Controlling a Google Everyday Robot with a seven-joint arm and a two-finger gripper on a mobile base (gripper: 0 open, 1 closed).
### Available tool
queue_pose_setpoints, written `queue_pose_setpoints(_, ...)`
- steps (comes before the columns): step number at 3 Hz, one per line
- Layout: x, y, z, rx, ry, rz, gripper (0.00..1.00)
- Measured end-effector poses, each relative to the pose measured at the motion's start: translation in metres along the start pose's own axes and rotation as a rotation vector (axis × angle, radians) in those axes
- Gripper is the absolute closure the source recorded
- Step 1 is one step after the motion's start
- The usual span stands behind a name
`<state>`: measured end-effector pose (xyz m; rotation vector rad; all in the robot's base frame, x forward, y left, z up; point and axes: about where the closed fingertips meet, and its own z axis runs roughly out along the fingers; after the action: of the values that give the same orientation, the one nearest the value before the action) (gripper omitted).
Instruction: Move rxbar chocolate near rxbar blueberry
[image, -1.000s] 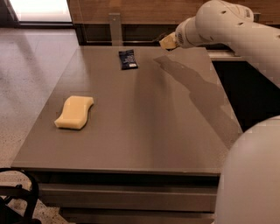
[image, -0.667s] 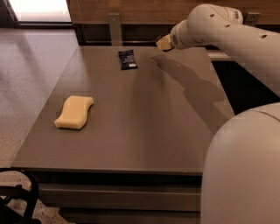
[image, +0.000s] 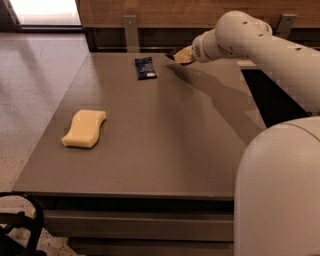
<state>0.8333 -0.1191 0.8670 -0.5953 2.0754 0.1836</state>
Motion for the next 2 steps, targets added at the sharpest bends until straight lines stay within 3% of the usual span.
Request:
queue_pose_setpoints(1, -0.0004, 0.0013, 0.0014, -0.026, -0.009, 0.008, 0.90)
queue_pose_setpoints(2, 0.0008, 0.0028, 0.0033, -0.029, -0.007, 0.008, 0.66)
